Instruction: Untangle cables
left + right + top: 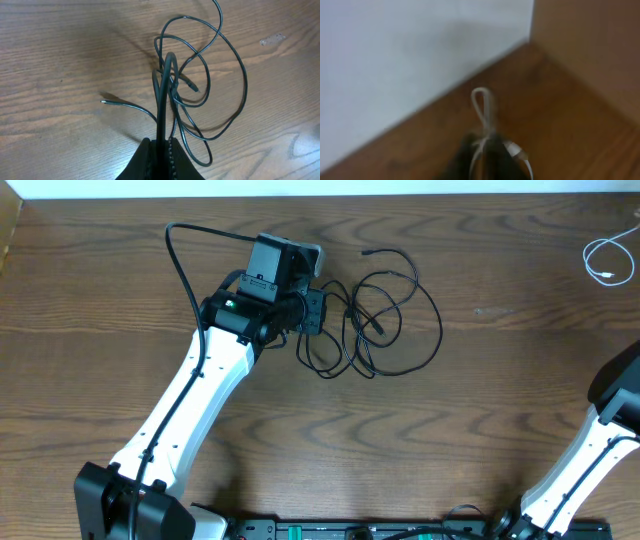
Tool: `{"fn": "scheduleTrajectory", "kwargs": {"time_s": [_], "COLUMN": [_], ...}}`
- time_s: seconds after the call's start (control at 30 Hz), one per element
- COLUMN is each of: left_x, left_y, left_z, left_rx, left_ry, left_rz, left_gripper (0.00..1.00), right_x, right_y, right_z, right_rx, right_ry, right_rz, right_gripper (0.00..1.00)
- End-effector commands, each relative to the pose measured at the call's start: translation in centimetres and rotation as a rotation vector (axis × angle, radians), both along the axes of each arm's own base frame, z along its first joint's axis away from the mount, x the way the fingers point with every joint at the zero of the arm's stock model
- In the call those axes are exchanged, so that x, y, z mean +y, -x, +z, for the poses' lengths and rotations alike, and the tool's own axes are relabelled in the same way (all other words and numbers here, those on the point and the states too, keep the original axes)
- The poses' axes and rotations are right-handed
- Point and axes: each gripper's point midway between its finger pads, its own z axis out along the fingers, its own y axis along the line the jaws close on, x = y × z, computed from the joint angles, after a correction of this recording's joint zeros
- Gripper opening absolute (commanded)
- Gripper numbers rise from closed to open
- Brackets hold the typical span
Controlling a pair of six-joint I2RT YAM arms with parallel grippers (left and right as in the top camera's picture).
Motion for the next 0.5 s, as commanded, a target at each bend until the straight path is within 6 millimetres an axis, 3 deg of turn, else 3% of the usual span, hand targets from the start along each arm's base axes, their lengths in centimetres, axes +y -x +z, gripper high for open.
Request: {"fn": "scheduleTrajectory", "kwargs": {"time_s": [0.0, 0.07, 0.3, 0.47], "left_x": [0.4, 0.4, 0.4, 0.4], "left_y": [-0.4, -0.4, -0.4, -0.4], "left_z": [0.4, 0.4, 0.4, 0.4], "left_rx": [-0.01, -0.01, -0.01, -0.01], "left_ry": [0.0, 0.0, 0.0, 0.0], "left_rz": [0.025, 0.025, 0.025, 0.025], "left_gripper": [0.08, 0.07, 0.08, 0.07], "right_x": [0.2, 1.3, 5.1, 9.4], "right_y": [0.4, 0.5, 2.9, 5.8], "right_z": [0.7, 1.0, 5.0, 8.3], "right_rx": [0.001, 0.011, 0.019, 0.03], "right_ry": [-0.014, -0.025, -0.11, -0.202], "right_rz": [0.02, 0.087, 0.191, 0.303], "right_gripper": [0.66, 0.99, 0.99, 0.99]}}
